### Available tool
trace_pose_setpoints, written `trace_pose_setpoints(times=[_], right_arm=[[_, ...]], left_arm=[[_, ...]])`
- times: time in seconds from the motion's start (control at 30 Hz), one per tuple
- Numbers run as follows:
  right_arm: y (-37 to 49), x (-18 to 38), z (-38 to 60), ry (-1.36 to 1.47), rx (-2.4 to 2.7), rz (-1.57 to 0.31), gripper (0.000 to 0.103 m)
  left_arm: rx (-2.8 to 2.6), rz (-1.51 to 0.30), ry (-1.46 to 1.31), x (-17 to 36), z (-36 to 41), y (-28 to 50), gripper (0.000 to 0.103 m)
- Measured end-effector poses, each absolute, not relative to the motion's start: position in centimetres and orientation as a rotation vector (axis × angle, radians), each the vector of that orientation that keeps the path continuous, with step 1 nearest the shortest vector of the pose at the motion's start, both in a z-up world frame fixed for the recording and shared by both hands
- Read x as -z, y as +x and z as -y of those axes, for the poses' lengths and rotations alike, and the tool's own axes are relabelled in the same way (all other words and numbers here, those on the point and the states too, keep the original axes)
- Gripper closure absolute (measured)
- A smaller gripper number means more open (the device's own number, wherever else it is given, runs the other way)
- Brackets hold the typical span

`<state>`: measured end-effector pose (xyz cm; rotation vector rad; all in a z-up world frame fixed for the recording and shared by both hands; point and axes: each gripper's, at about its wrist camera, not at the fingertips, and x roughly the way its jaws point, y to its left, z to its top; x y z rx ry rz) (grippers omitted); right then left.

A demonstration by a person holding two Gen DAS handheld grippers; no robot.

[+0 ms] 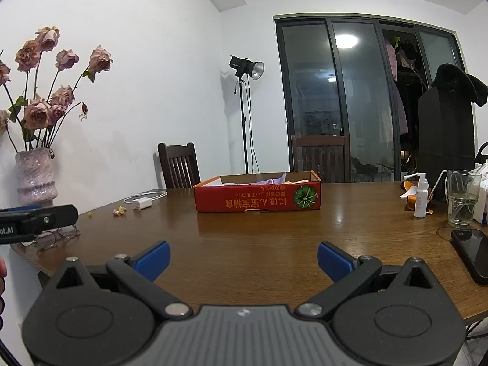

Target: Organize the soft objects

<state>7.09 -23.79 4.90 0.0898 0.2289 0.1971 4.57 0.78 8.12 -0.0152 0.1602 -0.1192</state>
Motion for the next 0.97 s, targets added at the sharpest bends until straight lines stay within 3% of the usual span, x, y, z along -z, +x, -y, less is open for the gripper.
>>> trace_pose_setpoints(times=[0.97], right_arm=[[7.2, -4.68, 23.87, 0.083, -0.199, -0.231, 0.0]], left_arm=[[0.12, -0.135, -0.007, -7.92, -0.6, 4.41, 0.0]])
